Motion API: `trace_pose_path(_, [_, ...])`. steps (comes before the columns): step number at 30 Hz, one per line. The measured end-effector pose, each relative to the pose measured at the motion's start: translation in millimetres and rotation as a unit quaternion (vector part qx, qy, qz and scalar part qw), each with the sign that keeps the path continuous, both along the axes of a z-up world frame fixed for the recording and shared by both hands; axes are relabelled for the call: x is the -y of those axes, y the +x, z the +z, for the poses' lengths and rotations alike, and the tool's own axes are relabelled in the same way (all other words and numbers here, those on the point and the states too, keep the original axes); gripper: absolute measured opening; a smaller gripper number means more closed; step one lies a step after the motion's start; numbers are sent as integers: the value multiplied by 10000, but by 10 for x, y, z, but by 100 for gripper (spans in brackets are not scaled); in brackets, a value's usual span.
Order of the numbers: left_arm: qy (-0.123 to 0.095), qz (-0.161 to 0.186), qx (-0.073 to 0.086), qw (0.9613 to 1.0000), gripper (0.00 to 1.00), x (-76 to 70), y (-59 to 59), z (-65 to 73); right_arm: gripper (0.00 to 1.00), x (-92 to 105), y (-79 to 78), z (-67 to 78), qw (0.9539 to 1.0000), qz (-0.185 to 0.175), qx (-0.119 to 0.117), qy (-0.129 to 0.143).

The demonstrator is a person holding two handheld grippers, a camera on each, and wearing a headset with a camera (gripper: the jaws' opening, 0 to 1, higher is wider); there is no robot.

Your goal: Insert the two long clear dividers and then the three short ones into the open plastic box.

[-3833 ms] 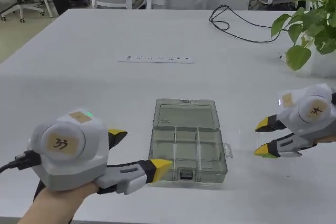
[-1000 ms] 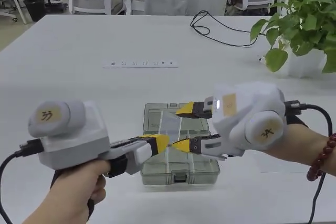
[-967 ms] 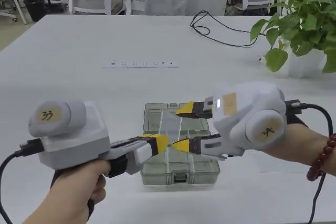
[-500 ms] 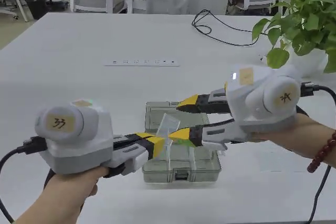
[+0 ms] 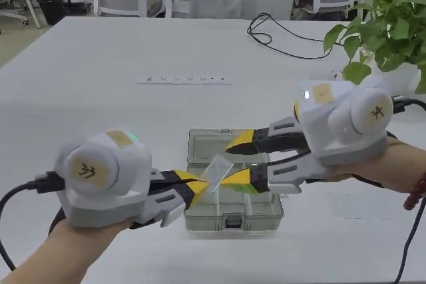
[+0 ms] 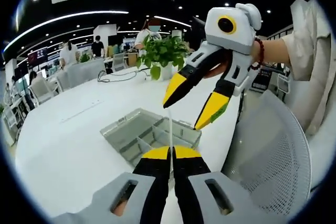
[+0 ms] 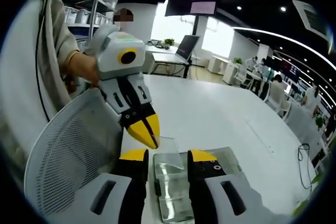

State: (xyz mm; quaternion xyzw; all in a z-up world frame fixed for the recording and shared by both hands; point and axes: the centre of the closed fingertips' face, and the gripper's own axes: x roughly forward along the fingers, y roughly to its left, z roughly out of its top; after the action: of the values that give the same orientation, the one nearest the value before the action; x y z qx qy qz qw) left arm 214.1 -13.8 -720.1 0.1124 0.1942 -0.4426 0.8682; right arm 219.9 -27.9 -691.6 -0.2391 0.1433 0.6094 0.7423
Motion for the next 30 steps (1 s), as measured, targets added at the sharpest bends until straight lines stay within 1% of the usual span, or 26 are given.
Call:
trace_pose_path(4, [113,-273,73,9995,0,31,-69,-15,29,20,-25,-36,9999,101,-59,-71])
trace_pose_path(7, [225,-489,155,9984,0,60,-126,-23,28,27,-81,-63,9995,260,-156,-110])
trace_pose_path(9, [233,-547,168,9981,0,71,-145,-18,27,30,-108,-78,9991,347,-174,-141])
trace_pose_path(11, [228,-687,190,9972,0,95,-176,-6,26,34,-151,-109,9985,468,-213,-203])
trace_pose_path(15, [334,-851,284,9954,0,114,-202,5,23,26,-197,-132,9977,598,-235,-222])
trace_pose_path(18, [328,-969,324,9942,0,127,-225,26,21,22,-214,-143,9973,657,-238,-232])
trace_pose_path(21, [258,-1156,384,9922,0,146,-277,65,18,22,-239,-152,9966,743,-246,-245])
trace_pose_path(24, [347,-1283,438,9902,0,137,-302,62,15,15,-281,-140,9958,841,-288,-208])
trace_pose_path(25, [345,-1300,435,9900,0,133,-309,63,15,14,-292,-138,9956,866,-299,-204])
trace_pose_path(27, [308,-1356,437,9893,0,131,-325,76,14,13,-307,-137,9953,899,-303,-198])
trace_pose_path(28, [256,-1403,445,9888,0,137,-338,91,13,14,-317,-140,9951,913,-321,-201])
trace_pose_path(30, [243,-1443,461,9882,0,142,-347,99,11,13,-350,-147,9944,978,-344,-203])
